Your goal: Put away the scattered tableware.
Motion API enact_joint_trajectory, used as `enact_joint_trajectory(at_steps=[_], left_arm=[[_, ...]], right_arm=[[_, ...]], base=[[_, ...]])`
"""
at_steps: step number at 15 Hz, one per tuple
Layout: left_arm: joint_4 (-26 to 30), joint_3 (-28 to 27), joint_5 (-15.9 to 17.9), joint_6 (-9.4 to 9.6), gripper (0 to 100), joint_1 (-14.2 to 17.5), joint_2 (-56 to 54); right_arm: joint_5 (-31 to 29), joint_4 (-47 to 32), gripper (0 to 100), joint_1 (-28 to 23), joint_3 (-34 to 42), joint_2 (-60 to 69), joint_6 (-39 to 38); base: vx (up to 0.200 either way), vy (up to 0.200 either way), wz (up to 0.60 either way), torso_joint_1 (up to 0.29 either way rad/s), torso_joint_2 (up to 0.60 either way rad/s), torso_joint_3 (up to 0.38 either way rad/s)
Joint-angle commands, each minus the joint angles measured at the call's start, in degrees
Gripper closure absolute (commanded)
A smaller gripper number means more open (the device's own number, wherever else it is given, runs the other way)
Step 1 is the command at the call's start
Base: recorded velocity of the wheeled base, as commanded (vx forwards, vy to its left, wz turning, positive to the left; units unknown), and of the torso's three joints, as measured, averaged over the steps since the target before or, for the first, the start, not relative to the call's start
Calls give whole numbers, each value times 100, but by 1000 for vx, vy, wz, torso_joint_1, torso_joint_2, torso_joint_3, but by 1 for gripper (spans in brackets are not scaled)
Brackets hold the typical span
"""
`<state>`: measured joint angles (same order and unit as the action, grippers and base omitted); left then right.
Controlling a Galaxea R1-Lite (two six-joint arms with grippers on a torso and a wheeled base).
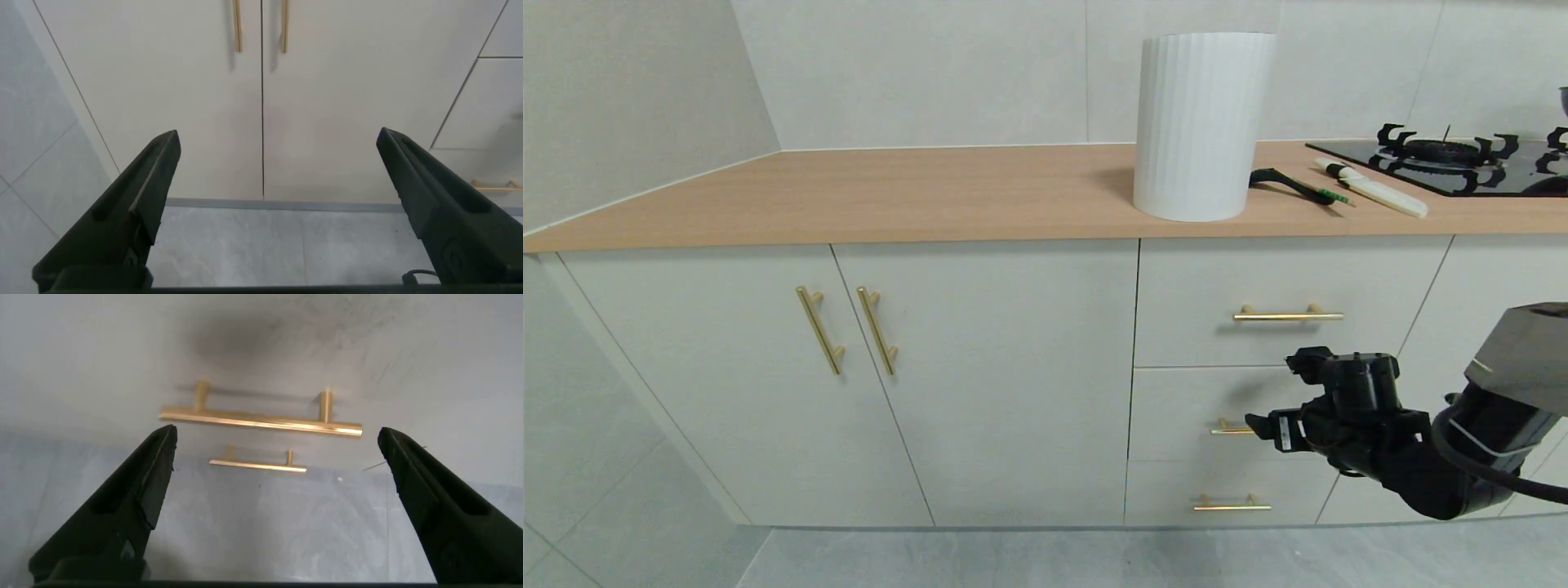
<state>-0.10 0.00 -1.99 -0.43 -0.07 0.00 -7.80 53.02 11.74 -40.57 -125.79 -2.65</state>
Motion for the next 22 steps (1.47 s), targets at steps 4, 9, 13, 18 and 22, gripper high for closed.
enact_joint_trajectory(at_steps=[4,9,13,18,22], left_arm=[[1,0,-3,-1,0,-1,9],[1,0,-3,-1,0,-1,9],[1,0,-3,-1,0,-1,9],[1,0,-3,-1,0,-1,9],[1,0,-3,-1,0,-1,9]], right_arm=[[-28,51,0,-181,-461,-613,-201],[-37,139,0,-260,-865,-1149,-228],[-37,306,0,-269,-1129,-1422,-219],[-72,306,0,-260,-1234,-1606,-210],[-72,262,0,-260,-1155,-1615,-175]], base=[[0,0,0,0,0,0],[0,0,0,0,0,0],[0,0,0,0,0,0],[0,0,0,0,0,0],[0,0,0,0,0,0]])
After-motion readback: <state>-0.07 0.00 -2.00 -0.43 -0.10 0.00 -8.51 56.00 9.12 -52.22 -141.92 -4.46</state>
